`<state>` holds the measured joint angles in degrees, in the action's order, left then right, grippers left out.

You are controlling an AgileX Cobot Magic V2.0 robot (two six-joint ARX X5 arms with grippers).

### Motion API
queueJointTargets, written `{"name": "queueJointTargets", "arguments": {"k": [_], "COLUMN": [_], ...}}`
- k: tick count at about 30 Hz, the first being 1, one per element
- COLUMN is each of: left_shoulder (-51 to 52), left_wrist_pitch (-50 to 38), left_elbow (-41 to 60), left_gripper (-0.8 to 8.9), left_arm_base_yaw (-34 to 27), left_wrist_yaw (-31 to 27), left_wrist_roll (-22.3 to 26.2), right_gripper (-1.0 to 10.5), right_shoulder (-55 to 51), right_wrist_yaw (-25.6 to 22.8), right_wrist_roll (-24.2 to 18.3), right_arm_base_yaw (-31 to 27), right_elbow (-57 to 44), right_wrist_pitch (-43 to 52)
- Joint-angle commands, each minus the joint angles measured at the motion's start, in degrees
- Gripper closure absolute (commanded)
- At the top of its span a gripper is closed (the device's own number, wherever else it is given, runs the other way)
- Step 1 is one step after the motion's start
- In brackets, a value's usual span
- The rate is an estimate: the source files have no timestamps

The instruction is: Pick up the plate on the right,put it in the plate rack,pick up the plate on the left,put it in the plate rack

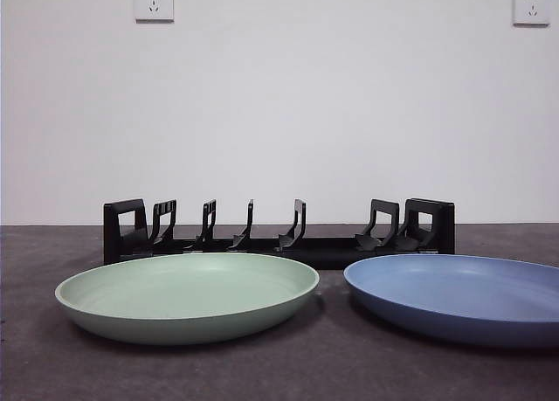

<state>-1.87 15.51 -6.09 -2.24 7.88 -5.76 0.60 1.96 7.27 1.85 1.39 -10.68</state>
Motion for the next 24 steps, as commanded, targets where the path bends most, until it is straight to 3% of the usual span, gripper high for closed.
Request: {"name": "queueJointTargets", "arguments": {"k": [1, 6, 11, 18, 24], "left_shoulder": [0.0, 0.0, -1.3, -7.6, -16.0], "left_wrist_pitch": [-0.2, -0.1, 0.2, 1.1, 6.0], "left_elbow": [0.3, -1.4, -4.6, -12.6, -22.8], "left_gripper": [8.18, 8.2, 8.2, 8.2, 8.2], "left_arm_base_yaw": [-0.2, -0.2, -0.2, -0.2, -0.2], "left_wrist_yaw": [0.4, 3.5, 4.8, 10.5, 16.5], "left_wrist_roll": [-3.6, -6.4, -8.7, -9.7, -9.1], "right_gripper": [9.6, 9.6, 9.6, 9.6, 9.6], "right_shoulder": [-0.1, 0.0, 1.8, 11.1, 21.6], "right_wrist_yaw": [0.2, 0.2, 0.4, 4.7, 11.8], "right_wrist_roll": [5.0, 8.2, 8.2, 8.0, 2.6], "right_arm_base_yaw": [0.0, 0.0, 0.0, 0.0, 0.0], "right_elbow": [-0.3, 2.4, 8.0, 20.2, 33.1], "right_wrist_pitch": [0.4, 0.2, 0.0, -4.5, -14.0]}}
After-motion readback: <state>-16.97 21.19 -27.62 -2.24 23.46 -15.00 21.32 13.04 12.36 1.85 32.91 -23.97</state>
